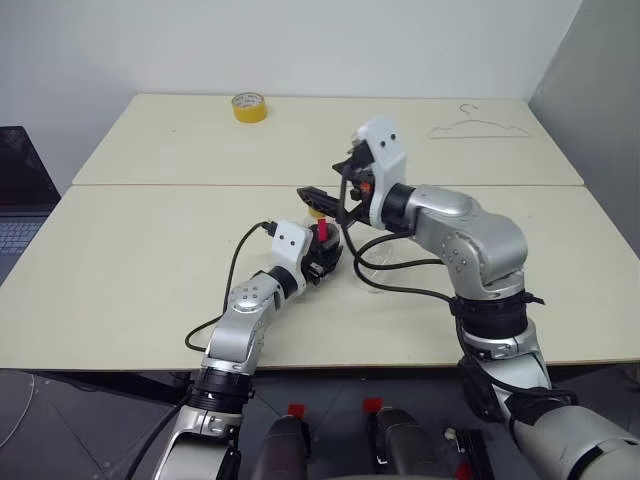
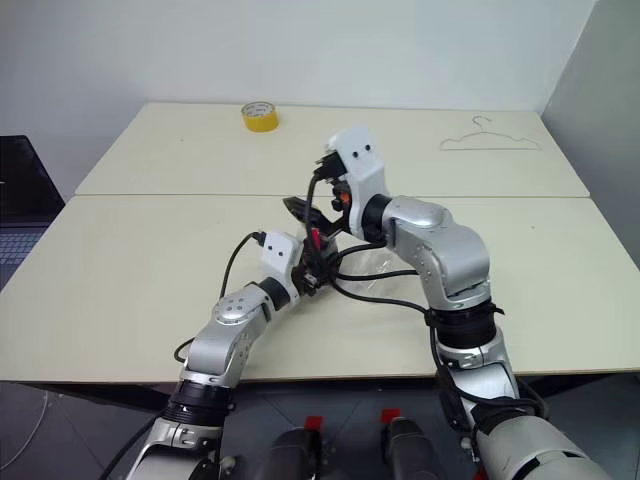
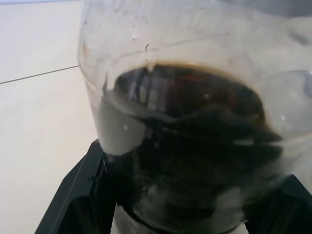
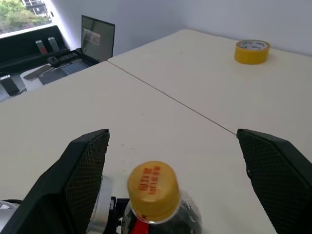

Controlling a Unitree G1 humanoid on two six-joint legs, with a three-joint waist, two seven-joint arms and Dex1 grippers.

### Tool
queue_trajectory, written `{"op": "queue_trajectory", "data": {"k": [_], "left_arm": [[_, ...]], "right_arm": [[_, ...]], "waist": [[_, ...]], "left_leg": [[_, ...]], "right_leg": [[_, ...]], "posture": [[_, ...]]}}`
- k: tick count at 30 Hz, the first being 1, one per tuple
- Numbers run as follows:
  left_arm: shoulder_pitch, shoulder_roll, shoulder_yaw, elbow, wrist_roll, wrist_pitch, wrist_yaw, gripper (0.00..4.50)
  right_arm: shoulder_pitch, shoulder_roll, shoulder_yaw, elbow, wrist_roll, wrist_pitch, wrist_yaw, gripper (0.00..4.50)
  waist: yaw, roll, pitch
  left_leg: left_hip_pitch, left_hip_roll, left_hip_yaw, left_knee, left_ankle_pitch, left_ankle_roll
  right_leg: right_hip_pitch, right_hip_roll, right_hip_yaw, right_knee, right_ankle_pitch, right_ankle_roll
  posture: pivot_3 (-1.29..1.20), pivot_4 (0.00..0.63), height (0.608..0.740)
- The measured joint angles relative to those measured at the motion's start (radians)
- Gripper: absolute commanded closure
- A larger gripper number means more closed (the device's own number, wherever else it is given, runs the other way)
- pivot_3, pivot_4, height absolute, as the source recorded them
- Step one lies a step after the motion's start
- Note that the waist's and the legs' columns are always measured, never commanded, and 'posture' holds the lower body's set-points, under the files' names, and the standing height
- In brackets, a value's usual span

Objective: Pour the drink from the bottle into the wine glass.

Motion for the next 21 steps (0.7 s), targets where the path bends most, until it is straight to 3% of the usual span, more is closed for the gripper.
{"op": "queue_trajectory", "data": {"k": [11, 21], "left_arm": [[0.009, -0.003, 0.000, 0.000, 0.001, -0.001, 0.001, 1.43], [0.018, -0.003, 0.000, -0.008, 0.002, -0.001, 0.004, 1.43]], "right_arm": [[0.005, 0.082, 0.049, 0.153, -0.070, -0.111, -0.154, 0.03], [-0.001, 0.112, 0.047, 0.253, -0.081, -0.205, -0.192, 0.03]], "waist": [[0.000, 0.000, -0.002], [-0.001, 0.000, -0.003]], "left_leg": [[0.000, 0.000, 0.000, 0.000, 0.000, 0.000], [0.000, 0.000, 0.000, -0.001, 0.000, 0.000]], "right_leg": [[0.000, 0.000, 0.000, -0.001, 0.000, 0.000], [0.000, 0.001, 0.000, -0.001, 0.002, 0.004]], "posture": [[0.00, 0.150, 0.740], [0.00, 0.150, 0.740]]}}
